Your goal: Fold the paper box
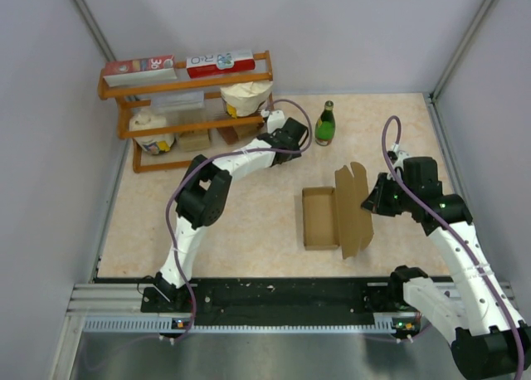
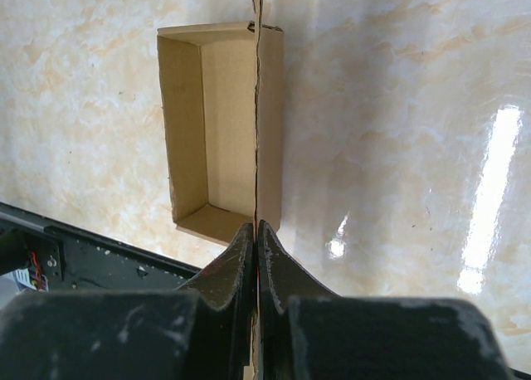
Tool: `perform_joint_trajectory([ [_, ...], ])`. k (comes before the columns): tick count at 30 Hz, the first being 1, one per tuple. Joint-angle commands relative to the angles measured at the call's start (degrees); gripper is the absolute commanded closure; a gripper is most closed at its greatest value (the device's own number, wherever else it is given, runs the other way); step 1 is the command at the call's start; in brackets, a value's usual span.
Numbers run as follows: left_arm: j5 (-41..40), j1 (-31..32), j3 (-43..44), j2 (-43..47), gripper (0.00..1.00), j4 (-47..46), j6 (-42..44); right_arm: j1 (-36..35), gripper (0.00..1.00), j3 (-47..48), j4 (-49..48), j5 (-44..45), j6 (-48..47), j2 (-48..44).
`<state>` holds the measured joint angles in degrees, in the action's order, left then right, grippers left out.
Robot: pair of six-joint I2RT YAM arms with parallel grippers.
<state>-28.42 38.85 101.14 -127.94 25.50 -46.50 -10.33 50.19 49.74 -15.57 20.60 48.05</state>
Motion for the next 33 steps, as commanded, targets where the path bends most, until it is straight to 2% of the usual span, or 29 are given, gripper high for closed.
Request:
perform_joint_trajectory([
  [1, 1.4, -0.1, 0.1, -2.9, 0.29, 4.8, -1.8, 0.6, 1.0, 0.4, -2.1, -0.4, -0.7, -0.4],
  [8, 1.4, 0.8, -3.0, -2.3, 0.21, 5.8, -5.8, 0.6, 1.0, -0.1, -2.4, -0.9, -0.7, -0.8],
  [9, 1.2, 1.0, -3.5, -2.2, 0.25, 5.5, -6.1, 0.6, 1.0, -0.1, -2.5, -1.0, -0.7, -0.8],
  [12, 0.0, 1.3, -3.1, -2.3, 0.24, 5.3, -6.1, 0.5, 1.0, 0.0, -2.6, -1.2, -0.8, -0.7],
  [18, -0.9, 1.5, -2.2, -3.1, 0.34, 5.6, -6.9, 0.6, 1.0, 0.1, -2.7, -1.7, -0.9, -0.8],
  [22, -0.8, 1.6, -0.7, -4.3, 0.47, 6.2, -6.8, 0.6, 1.0, 0.1, -2.9, -1.7, -0.9, -0.8],
  [33, -1.0, 1.8, 0.9, -5.1, 0.55, 7.0, -6.1, 0.5, 1.0, -0.1, -2.9, -2.1, -1.2, -1.0],
])
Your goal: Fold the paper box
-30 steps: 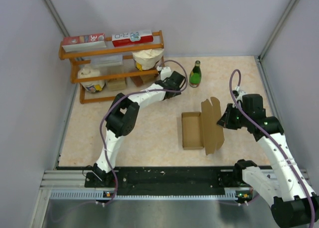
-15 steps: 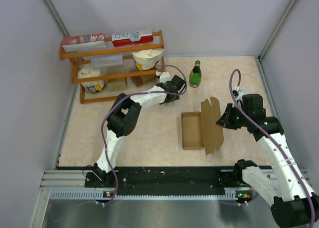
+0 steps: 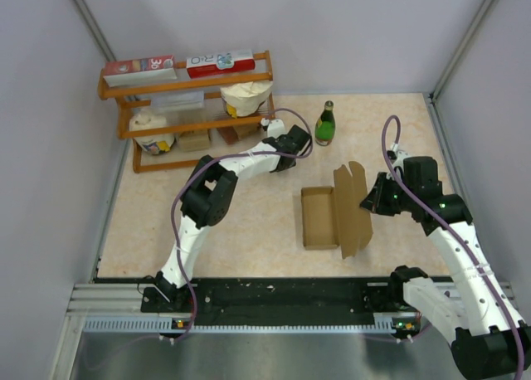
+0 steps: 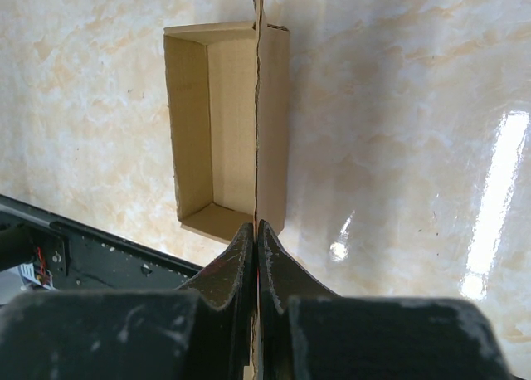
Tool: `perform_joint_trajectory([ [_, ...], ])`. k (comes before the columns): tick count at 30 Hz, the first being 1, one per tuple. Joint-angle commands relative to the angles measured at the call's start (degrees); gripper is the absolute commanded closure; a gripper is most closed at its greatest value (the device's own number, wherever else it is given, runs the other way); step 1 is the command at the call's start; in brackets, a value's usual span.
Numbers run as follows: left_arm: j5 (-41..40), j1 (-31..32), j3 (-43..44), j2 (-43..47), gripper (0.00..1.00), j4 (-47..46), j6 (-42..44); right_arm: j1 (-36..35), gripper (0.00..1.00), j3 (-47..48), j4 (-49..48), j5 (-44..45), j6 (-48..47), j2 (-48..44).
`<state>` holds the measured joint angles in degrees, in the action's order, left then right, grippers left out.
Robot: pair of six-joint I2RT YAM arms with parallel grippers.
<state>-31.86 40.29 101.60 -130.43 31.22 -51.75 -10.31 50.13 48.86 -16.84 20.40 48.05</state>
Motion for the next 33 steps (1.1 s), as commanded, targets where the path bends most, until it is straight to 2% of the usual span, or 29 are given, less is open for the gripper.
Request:
perform_joint_trajectory([
  [1, 2.4, 0.2, 0.4, -2.6, 0.55, 1.3, -0.7, 0.5, 1.0, 0.0, -2.0, -0.7, -1.1, -1.0],
  [6, 2.8, 0.2, 0.4, -2.5, 0.66, 1.2, -0.5, 0.5, 1.0, -0.1, -2.1, -0.7, -1.0, -1.3],
  [11, 2.9, 0.3, -0.2, -2.4, 0.71, 0.9, -0.4, 0.5, 1.0, -0.2, -2.2, -0.8, -1.1, -1.2],
  [19, 3.0, 0.4, -1.0, -1.9, 0.99, 0.2, 0.0, 0.5, 1.0, -0.5, -2.4, -1.0, -1.2, -1.2],
  [25, 3.2, 0.4, -3.7, 0.0, 1.0, 0.5, -0.9, 0.5, 1.0, -0.6, -2.5, -1.0, -1.0, -1.3],
  [33, 2.8, 3.2, -23.5, 14.3, 1.0, -7.9, 0.0, 0.5, 1.0, -0.6, -2.6, -0.9, -1.0, -1.4],
])
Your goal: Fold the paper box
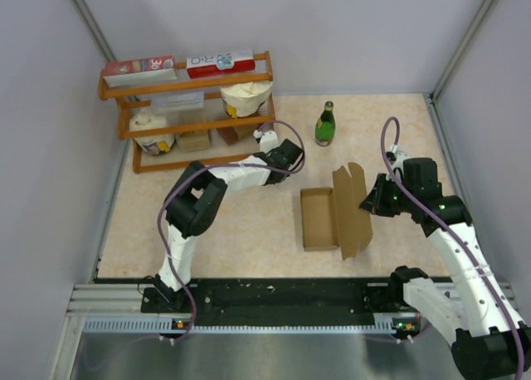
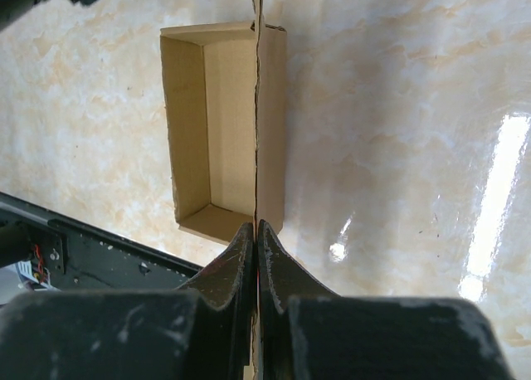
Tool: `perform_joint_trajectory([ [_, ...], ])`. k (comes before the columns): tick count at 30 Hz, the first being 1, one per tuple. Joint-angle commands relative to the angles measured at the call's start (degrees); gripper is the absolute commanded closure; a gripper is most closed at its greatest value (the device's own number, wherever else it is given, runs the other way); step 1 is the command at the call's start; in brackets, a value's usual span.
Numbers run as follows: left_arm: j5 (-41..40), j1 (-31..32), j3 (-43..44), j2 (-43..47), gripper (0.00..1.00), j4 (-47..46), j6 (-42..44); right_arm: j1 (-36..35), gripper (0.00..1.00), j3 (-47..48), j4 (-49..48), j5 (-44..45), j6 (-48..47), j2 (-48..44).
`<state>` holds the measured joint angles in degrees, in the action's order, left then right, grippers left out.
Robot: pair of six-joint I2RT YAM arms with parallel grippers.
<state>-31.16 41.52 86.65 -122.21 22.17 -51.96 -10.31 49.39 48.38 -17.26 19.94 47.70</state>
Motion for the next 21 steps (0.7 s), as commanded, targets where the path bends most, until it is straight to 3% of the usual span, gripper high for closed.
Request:
perform_joint_trajectory([
  [1, 2.2, 2.4, -11.1, 7.9, 1.0, 0.4, 0.2, 0.5, 1.0, 0.2, -2.1, -0.5, -0.5, -1.0],
  [12, 4.2, 5.5, -31.5, 27.5, 1.0, -6.3, 0.9, 0.5, 1.0, 0.2, -2.2, -0.7, -0.6, -1.0],
  [21, 7.3, 5.2, -34.5, 37.8, 1.0, -10.1, 3.4, 0.5, 1.0, -0.2, -2.2, -0.5, -0.6, -1.6],
])
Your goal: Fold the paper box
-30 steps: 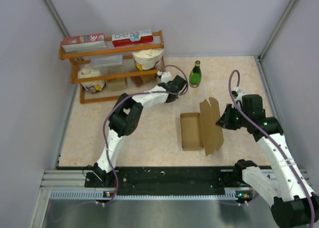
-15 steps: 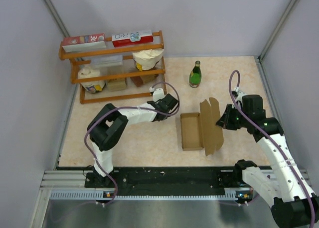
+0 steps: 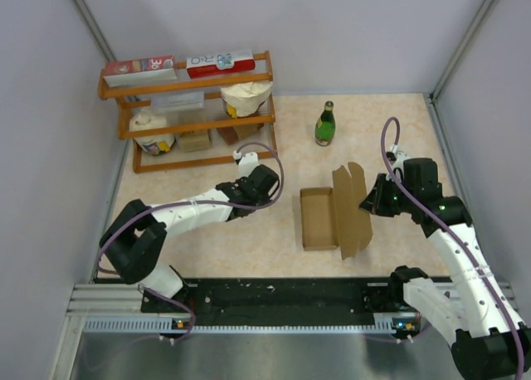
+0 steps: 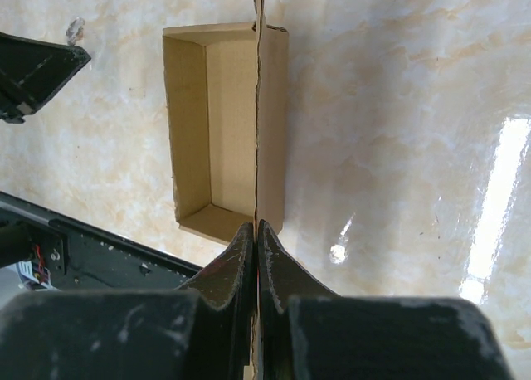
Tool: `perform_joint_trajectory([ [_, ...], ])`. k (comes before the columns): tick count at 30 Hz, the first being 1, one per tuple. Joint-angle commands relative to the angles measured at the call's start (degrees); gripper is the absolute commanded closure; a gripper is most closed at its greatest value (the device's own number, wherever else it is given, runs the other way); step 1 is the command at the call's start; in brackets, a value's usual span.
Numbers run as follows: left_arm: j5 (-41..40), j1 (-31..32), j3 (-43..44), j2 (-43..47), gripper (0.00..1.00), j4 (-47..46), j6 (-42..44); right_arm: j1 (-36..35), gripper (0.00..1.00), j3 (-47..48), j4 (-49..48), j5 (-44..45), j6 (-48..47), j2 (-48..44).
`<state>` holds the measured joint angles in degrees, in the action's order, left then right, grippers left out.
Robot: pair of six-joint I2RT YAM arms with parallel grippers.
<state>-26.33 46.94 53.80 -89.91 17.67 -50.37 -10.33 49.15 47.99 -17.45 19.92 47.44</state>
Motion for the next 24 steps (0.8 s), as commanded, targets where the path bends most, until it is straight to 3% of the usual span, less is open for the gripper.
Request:
perform_joint_trajectory([
  [1, 4.8, -0.4, -2.6, 6.7, 1.0, -7.5, 2.4, 0.5, 1.0, 0.1, -1.8, -0.4, -0.7, -1.3],
  [14, 40.4, -1.0, -3.1, 13.1, 1.0, -20.0, 19.2, 0.5, 1.0, -0.5, -2.6, -2.4, -1.1, -2.1],
  [18, 42.8, 2.5, 0.7, 8.6, 1.0, -17.9, 22.2, 0.5, 1.0, -0.6, -3.5, -3.8, -1.2, -2.1],
  [24, 40.4, 8.6, 5.3, 1.8, 1.0, -15.7, 22.3, 0.6, 1.0, -0.6, -3.4, -3.6, -1.5, -2.3],
])
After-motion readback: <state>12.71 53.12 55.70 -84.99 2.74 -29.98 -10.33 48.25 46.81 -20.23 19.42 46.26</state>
